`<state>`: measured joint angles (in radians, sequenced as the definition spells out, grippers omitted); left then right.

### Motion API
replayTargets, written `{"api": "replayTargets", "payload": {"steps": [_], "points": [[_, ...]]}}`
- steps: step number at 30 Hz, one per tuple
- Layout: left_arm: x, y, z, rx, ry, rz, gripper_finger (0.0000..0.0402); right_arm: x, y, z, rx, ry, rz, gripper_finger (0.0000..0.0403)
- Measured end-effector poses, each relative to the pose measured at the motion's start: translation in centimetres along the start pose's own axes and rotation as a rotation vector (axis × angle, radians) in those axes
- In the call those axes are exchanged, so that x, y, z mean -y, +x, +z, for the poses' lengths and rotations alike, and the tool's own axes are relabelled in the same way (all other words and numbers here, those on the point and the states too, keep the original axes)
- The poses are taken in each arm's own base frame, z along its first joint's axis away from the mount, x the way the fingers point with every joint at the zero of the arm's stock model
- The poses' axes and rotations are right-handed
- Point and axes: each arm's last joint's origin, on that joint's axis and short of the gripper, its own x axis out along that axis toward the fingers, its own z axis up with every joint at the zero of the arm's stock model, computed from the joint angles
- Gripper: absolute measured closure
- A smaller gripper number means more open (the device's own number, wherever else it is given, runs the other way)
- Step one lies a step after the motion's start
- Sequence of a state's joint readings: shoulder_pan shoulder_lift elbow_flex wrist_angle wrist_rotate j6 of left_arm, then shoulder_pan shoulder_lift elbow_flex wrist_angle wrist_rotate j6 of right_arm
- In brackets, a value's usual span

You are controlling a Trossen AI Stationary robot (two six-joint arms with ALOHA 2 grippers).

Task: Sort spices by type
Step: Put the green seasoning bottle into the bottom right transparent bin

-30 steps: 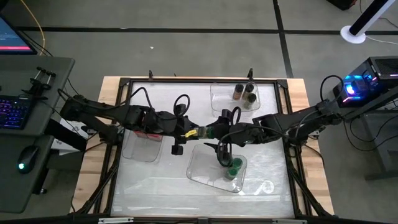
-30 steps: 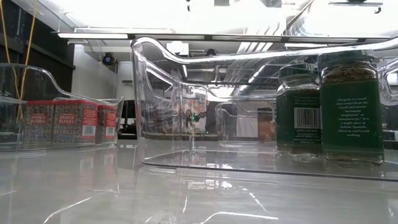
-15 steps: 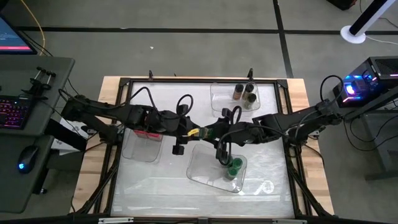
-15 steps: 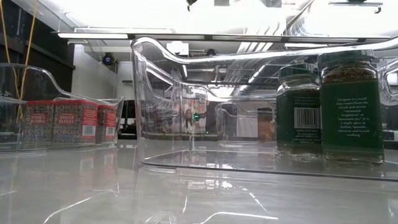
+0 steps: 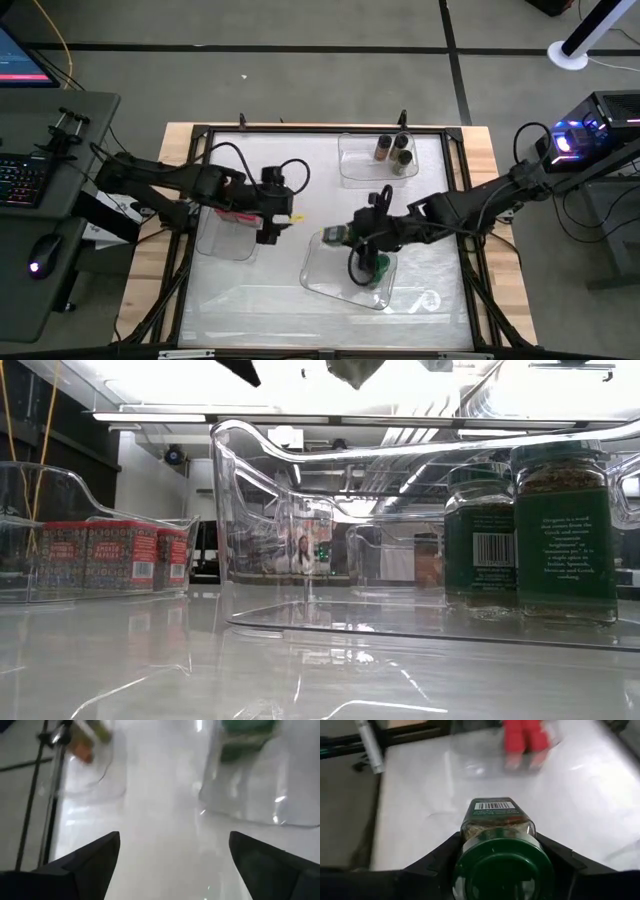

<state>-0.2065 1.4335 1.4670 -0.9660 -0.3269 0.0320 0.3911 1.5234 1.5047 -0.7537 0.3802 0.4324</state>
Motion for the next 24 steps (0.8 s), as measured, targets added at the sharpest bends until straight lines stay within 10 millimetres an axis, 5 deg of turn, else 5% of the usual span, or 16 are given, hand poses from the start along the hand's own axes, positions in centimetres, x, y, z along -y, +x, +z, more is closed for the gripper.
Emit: {"api": "replayTargets", "payload": {"steps": [5,13,19,24], "points": [[-0.7,-0.4,-1.2,0.061,-0.074,0.034,0.0046,-1.9,0.2,-1.2,-0.107,0.087,0.141,0.0207],[0.0,2.5,-5.0,0.262,-0.372,0.016,0.0047,-4.7,4.0,-3.8,-0.288,0.094,0.169,0.0207],[0.8,4.0,-6.3,0.241,-0.505,-0.001,0.0047,-4.3,6.4,-4.9,-0.418,0.251,0.104,0.0207],[1.6,4.6,-6.6,0.229,-0.521,-0.007,0.0046,-4.0,6.6,-5.5,-0.492,0.328,0.051,0.0207]]}}
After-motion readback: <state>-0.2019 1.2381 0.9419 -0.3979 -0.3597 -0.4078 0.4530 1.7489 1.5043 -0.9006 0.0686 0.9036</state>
